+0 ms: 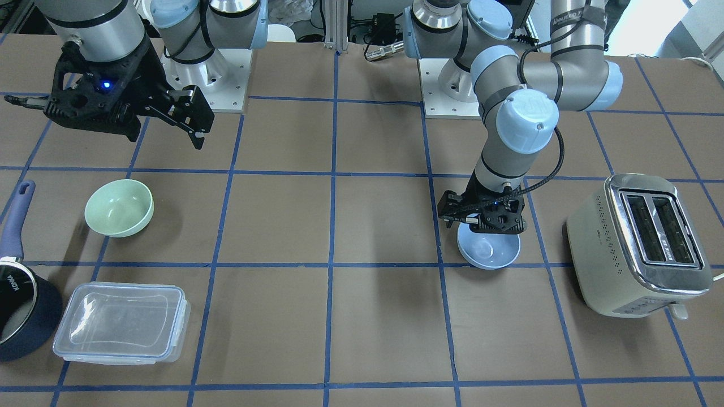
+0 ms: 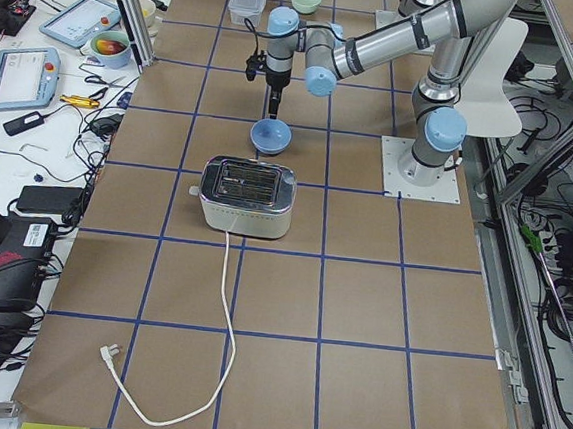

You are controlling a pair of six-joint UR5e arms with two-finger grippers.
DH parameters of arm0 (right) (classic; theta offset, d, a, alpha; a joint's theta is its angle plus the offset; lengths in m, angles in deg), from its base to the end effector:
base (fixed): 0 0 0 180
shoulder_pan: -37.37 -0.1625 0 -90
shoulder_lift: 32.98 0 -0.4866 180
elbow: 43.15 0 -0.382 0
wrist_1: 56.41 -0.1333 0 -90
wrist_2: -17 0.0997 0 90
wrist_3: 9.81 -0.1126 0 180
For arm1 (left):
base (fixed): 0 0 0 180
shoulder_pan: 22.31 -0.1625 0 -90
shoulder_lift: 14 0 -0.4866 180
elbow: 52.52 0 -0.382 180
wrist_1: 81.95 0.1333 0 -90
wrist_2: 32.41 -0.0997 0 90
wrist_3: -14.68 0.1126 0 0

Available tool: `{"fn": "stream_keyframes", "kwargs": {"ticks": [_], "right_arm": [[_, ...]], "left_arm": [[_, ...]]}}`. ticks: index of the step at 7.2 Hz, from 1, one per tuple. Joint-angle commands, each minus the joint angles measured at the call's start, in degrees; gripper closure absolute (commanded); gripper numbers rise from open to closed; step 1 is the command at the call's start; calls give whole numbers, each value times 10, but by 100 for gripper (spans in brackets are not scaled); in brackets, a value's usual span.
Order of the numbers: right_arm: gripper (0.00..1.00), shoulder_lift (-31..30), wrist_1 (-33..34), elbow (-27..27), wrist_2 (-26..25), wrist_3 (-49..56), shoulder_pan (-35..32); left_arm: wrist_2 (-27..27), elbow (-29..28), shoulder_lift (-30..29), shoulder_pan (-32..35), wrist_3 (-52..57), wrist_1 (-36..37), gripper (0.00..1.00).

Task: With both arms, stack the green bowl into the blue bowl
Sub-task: 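Lower the left gripper onto the rim of the light blue bowl, then grasp the blue bowl with the left gripper while the right reaches the green bowl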

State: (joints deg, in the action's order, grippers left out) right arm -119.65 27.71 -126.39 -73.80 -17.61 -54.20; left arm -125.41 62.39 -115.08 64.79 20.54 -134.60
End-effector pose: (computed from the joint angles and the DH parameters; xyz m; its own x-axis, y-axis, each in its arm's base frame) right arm 0.1455 -0.5006 0.5544 -0.9940 0.1078 0.0196 0.1085 0.9933 0.0405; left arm -0.1017 -0.5107 0.3055 -0.9972 0.0504 -0.0545 0.0515 0.9985 -0.0183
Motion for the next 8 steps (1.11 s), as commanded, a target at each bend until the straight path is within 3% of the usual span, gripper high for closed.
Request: {"fn": "stream_keyframes", "kwargs": {"ticks": [1,2,3,4,6,8], "right_arm": [[0,2,-4,-10,-4,3,2],[0,0,-4,-22,-9,4,2],[0,1,-11,-44,-10,29,5],[1,2,22,-69,-10,125,16],[1,5,47,-108,-9,179,110],[1,5,102,-167,-10,245,188]], "left_arm": [[-13,7,-49,1,4,31,10],[-8,5,-60,1,3,31,40],[-9,1,-68,1,-1,33,87],[-11,0,-68,2,-3,35,100],[-9,-25,-65,26,-75,24,100],[18,-78,-78,132,-198,12,100]]}}
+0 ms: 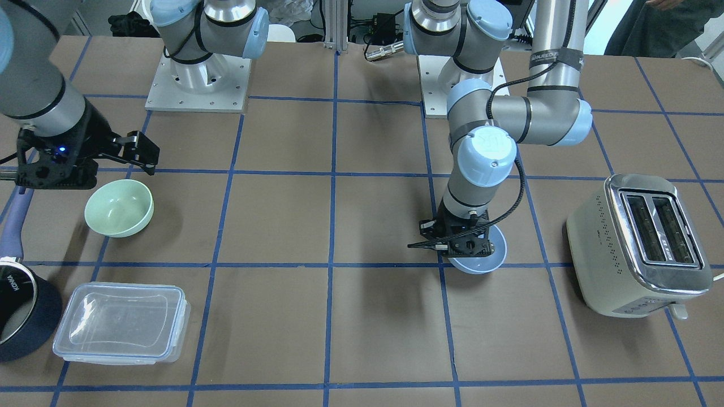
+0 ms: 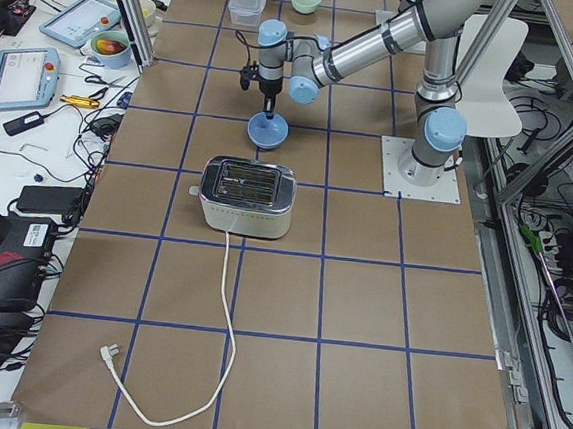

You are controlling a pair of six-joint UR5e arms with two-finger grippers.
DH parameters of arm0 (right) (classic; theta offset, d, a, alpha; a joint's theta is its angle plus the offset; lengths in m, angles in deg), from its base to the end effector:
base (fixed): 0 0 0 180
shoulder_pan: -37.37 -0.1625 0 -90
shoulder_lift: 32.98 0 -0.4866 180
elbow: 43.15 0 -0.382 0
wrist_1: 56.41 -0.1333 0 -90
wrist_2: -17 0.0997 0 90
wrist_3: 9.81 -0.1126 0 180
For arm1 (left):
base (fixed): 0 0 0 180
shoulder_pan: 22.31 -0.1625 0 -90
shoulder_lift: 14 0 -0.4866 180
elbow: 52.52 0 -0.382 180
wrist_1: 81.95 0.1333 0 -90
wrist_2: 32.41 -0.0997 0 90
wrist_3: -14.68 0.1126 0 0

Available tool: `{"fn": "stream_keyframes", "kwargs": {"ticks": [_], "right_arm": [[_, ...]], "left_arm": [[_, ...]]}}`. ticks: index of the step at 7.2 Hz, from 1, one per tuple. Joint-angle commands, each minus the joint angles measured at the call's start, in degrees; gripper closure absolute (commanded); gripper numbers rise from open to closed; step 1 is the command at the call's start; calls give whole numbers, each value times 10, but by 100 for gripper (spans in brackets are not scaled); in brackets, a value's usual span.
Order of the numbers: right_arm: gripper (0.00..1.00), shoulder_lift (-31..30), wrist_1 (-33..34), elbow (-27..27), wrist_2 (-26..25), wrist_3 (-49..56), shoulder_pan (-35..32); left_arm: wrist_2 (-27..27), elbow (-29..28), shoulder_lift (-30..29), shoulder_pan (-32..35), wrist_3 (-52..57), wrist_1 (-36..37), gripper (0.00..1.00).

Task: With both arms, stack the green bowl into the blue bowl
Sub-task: 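Grasp the blue bowl with the left gripper while the right reaches the green bowl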

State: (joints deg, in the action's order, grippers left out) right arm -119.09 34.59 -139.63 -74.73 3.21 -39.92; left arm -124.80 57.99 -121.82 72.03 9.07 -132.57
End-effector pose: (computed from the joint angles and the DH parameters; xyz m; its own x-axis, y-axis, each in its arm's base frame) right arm 0.0192 -0.5054 0.4519 -0.9999 -0.0072 -0.0077 -0.0084 0.9862 0.1653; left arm -0.1699 -0.5390 0.2782 -0.9989 -0.0230 -0.0397 -0.0221 0.9995 -0.0223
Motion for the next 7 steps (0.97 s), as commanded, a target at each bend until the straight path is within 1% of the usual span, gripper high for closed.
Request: {"fn": "stream_keyframes", "kwargs": {"ticks": [1,2,3,4,5,6,7], "right_arm": [[1,0,68,-62,-1,80,72],[2,1,113,-94,-12,126,103],[1,3,190,-146,-15,193,145],[0,5,271,-205,-14,245,178],[0,27,346,-250,-13,243,199],[1,42,372,-265,-6,242,202],[13,62,375,-266,-4,243,202]], "left_arm": [[26,-81,-33,116,-158,-11,100],[25,-133,-59,162,-193,-31,100],[23,-171,-85,193,-232,-44,100],[22,-183,-105,203,-248,-42,100],[20,-186,-125,211,-252,-37,100],[18,-186,-130,221,-258,-38,100],[15,-186,-133,224,-283,-37,100]]}}
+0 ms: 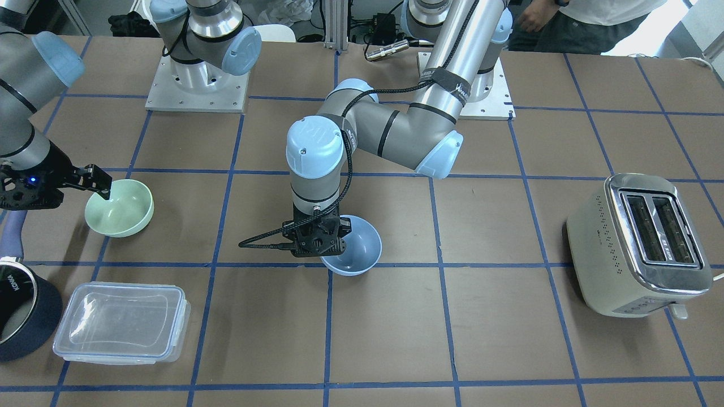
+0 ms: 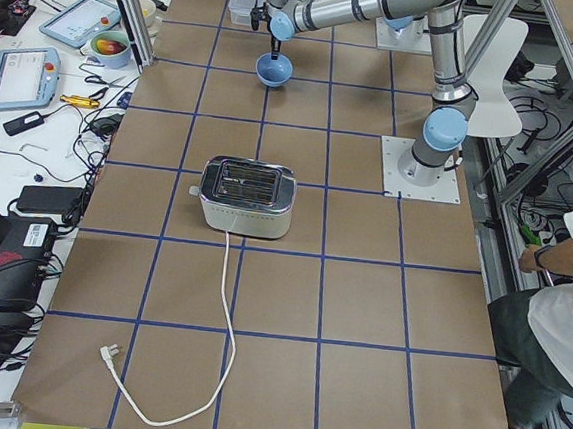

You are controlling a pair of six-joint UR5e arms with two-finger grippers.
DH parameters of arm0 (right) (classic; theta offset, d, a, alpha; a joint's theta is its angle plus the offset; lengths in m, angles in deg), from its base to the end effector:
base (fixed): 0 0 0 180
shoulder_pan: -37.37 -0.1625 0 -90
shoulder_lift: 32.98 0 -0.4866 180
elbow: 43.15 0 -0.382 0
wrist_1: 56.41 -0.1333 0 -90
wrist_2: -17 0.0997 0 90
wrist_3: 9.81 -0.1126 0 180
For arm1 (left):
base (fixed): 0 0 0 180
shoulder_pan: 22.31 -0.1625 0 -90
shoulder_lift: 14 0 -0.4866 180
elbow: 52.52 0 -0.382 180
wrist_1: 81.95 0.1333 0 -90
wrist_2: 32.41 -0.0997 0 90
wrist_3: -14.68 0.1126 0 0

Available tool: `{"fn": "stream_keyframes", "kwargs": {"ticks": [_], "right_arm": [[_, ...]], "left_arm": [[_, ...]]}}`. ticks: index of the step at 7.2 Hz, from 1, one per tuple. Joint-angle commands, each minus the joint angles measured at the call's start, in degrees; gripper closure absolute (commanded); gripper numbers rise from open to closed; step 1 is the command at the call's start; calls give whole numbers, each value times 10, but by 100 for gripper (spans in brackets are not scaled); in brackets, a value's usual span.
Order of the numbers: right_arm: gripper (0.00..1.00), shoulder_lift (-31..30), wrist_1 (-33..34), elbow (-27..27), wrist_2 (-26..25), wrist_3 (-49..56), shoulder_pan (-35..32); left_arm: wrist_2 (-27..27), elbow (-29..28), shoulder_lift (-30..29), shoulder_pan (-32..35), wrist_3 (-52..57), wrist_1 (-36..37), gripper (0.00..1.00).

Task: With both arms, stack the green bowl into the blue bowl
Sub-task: 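Carry the blue bowl to center with left while right grasps green bowl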

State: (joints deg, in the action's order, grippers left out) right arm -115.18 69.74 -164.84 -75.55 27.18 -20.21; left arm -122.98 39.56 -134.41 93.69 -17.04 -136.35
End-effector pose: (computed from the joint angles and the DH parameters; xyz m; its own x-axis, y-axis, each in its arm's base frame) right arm -0.1350 -0.4519 0.2836 -0.9967 -0.0810 0.0004 -0.0807 0.9940 0.0733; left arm -0.4143 -0.5480 0.2699 -0.9948 -0.0994 0.0201 -0.1003 0.9936 -0.0514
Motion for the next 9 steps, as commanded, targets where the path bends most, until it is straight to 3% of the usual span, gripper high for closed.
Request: {"fn": "stream_keyframes", "kwargs": {"ticks": [1,2,3,4,6,8,9], "right_arm": [[54,27,23,-12,3,5,6],[96,24,19,-9,-4,2,5],[100,22,14,-10,-5,2,5],[100,21,15,-8,-4,5,5],[100,17,12,2,1,3,2],[100,-12,-50,48,46,-19,-52],[100,-12,-92,73,58,-91,-90]], "left_arm": [[-3,-4,-7,8,-33,2,100],[-3,-15,-8,9,-40,2,100],[2,-27,-11,9,-45,2,71],[5,-46,-7,9,-49,2,1],[7,-88,33,-42,73,-57,0],[8,-126,108,-149,227,-217,0],[7,-140,142,-214,288,-282,0]]}}
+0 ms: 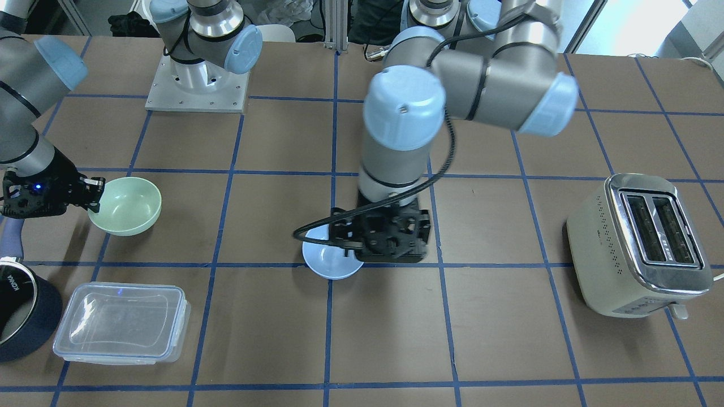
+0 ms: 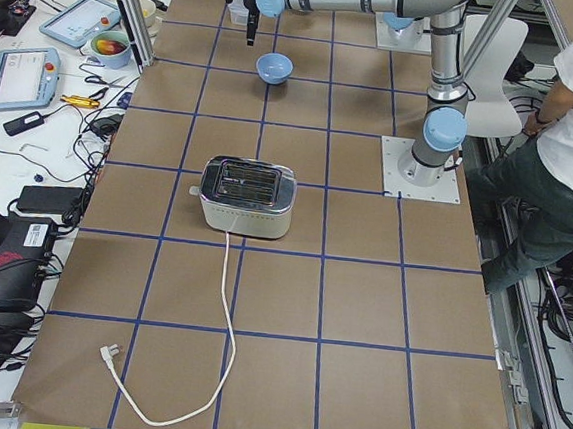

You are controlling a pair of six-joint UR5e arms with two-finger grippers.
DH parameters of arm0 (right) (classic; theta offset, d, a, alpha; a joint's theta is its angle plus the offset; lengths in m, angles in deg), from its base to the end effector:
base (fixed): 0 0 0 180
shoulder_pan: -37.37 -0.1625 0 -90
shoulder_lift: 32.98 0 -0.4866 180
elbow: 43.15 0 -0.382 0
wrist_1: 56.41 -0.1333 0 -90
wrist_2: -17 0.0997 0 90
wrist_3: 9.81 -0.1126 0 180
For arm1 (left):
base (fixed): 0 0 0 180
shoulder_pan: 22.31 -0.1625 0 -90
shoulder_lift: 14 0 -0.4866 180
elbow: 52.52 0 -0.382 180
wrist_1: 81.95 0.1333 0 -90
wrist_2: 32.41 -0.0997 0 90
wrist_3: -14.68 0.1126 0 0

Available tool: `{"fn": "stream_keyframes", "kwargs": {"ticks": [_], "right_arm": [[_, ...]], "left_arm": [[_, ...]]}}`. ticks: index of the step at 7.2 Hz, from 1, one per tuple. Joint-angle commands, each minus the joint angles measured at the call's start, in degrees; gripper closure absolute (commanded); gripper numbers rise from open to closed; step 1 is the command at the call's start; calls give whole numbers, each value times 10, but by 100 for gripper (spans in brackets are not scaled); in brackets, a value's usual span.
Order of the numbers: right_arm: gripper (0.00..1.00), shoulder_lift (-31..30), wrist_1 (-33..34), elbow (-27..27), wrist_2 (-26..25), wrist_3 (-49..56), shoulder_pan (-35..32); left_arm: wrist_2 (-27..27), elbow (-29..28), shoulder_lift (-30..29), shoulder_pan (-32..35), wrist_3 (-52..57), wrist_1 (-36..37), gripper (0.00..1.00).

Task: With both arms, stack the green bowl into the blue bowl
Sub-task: 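Release the blue bowl with left while right carries green bowl over it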

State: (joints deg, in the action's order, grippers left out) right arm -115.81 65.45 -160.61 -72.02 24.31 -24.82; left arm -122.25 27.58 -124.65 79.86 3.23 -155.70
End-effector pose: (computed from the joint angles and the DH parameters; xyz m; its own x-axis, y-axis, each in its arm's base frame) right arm -0.0993 -0.4781 0.3109 -0.9932 -0.1088 -0.0413 -0.1101 0.9935 0.0304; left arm -0.2691 -0.6140 0.4441 -0.9997 0.0137 0.0218 0.0116 0.9956 -0.0934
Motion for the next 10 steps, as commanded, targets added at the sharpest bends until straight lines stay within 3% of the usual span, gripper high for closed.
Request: {"fn": "stream_keyframes", "kwargs": {"ticks": [1,3,5,6,8,10], "right_arm": [[100,-6,-86,55,51,-130,-91],[100,0,-95,89,104,-362,-217],[100,41,-93,145,105,-548,-327],[100,73,-76,165,104,-609,-377],[100,121,-25,181,105,-665,-414],[100,136,-17,175,97,-645,-414]], "left_arm": [[-2,-21,80,-122,172,-142,0],[-4,6,143,-131,186,-177,0],[-2,78,179,-135,187,-99,0],[0,86,185,-131,187,-43,0],[2,96,188,-130,184,-40,0],[-2,98,189,-131,181,-23,0]]}}
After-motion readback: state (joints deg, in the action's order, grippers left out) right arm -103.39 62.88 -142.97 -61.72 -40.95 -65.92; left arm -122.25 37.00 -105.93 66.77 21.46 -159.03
